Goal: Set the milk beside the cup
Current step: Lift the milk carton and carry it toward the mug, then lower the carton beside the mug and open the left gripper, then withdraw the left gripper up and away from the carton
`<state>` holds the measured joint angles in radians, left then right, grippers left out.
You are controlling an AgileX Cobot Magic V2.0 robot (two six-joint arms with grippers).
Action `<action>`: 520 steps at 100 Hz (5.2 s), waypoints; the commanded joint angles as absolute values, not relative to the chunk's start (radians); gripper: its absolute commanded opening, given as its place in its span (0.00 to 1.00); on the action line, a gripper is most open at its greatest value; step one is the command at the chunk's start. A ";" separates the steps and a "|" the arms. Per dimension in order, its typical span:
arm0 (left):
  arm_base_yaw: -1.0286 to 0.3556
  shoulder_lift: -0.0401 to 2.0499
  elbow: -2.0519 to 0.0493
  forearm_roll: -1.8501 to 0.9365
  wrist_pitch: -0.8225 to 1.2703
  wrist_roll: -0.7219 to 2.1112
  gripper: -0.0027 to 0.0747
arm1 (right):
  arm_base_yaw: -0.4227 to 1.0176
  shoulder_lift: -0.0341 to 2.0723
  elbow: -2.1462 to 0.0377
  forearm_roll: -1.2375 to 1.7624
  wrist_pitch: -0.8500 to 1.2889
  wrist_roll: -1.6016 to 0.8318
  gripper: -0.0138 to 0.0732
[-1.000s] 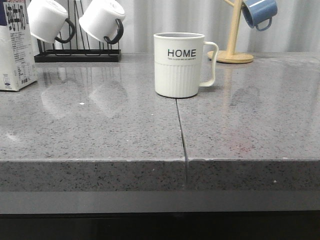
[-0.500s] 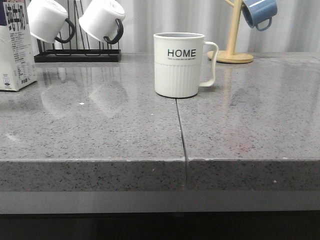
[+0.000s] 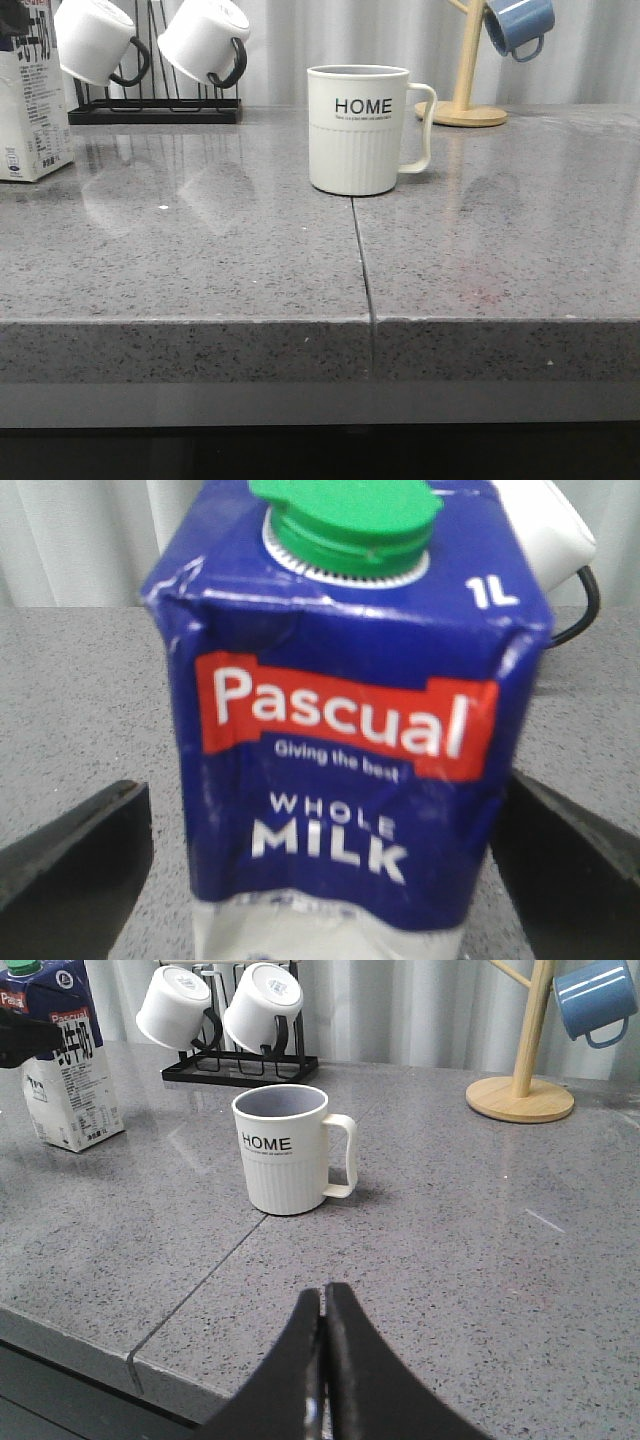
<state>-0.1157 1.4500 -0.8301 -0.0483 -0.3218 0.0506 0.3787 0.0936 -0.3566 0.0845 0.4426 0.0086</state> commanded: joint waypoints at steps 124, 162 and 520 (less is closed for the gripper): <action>-0.480 1.525 -0.985 -0.458 -0.517 0.376 0.21 | 0.373 0.106 -0.380 0.082 0.371 0.000 0.08; -0.635 1.638 -1.100 -0.502 -0.540 0.390 0.21 | 0.373 0.106 -0.380 0.082 0.371 0.000 0.08; -0.077 0.104 -0.228 0.216 0.195 -0.195 0.01 | 0.373 0.106 -0.380 0.082 0.371 0.000 0.08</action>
